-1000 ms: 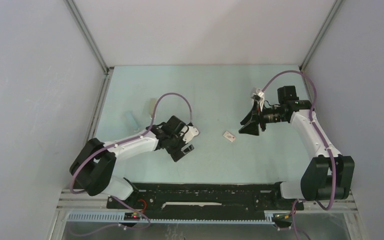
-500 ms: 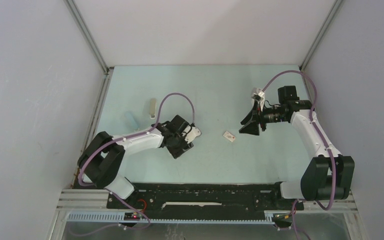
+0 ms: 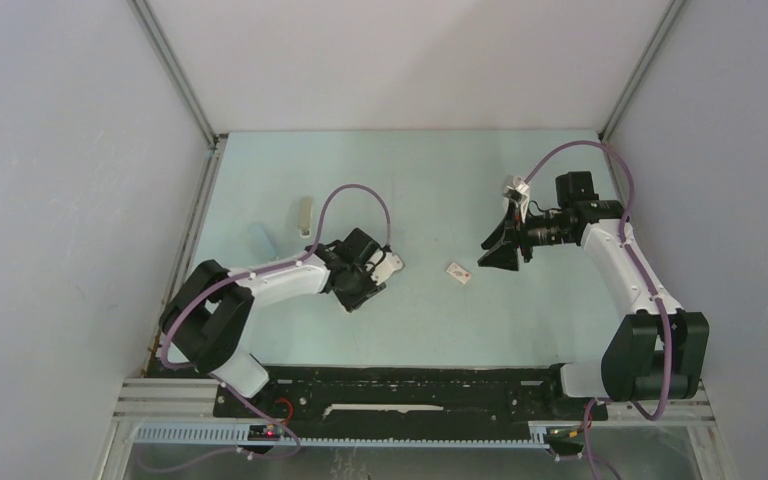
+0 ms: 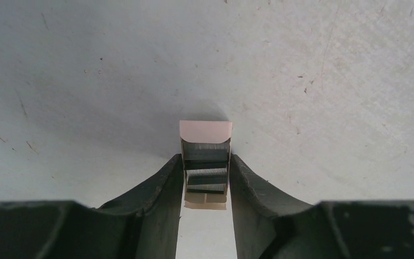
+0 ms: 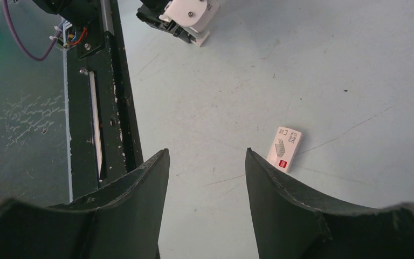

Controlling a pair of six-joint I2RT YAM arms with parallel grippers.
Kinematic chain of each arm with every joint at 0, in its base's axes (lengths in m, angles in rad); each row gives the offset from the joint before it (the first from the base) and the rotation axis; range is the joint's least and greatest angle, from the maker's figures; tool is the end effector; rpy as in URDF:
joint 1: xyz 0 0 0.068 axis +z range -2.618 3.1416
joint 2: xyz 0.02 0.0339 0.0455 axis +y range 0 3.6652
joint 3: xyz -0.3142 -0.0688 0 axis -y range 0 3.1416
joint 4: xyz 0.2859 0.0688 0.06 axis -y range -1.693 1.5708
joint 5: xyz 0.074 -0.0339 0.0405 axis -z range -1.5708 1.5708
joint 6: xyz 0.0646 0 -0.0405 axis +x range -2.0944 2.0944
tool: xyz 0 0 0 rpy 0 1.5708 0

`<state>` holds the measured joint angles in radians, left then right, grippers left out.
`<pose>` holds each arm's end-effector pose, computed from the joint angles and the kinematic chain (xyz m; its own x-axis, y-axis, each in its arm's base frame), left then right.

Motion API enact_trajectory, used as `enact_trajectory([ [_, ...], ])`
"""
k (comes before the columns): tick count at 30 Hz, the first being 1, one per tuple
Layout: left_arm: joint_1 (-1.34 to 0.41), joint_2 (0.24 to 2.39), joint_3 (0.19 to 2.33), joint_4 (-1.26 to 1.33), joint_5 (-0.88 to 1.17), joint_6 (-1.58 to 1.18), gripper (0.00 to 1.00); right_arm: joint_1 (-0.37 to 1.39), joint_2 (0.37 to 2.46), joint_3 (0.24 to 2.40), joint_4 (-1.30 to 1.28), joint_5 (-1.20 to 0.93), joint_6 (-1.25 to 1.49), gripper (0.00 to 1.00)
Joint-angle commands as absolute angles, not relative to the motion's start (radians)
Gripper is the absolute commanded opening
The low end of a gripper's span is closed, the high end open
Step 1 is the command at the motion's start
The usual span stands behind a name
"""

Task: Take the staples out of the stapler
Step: Move the staple box to the center of the board.

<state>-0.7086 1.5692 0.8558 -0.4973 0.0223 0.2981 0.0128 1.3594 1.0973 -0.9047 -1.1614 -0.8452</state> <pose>0.2449 -0.2118 0.1563 -0.4864 0.8036 -0.3429 0.8363 0.5418 0.0835 0.2842 0.0629 0.3129 -0.3365 -0.3021 -0.8919 -0.9305 0.2523 0.2657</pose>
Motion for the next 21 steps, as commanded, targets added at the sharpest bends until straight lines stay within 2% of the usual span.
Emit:
enact_trajectory([
  [1, -0.716, 1.573, 0.906, -0.475, 0.054, 0.313, 0.41, 0.008, 1.327, 1.094, -0.9, -1.186, -0.843, 0.63],
  [14, -0.847, 1.694, 1.069, -0.453, 0.138, 0.4, 0.42, -0.058, 1.314, 1.081, -0.909, -1.199, -0.854, 0.63],
  [21, -0.868, 1.795, 1.173, -0.496, 0.154, 0.457, 0.5, -0.078, 1.306, 1.075, -0.918, -1.189, -0.872, 0.63],
])
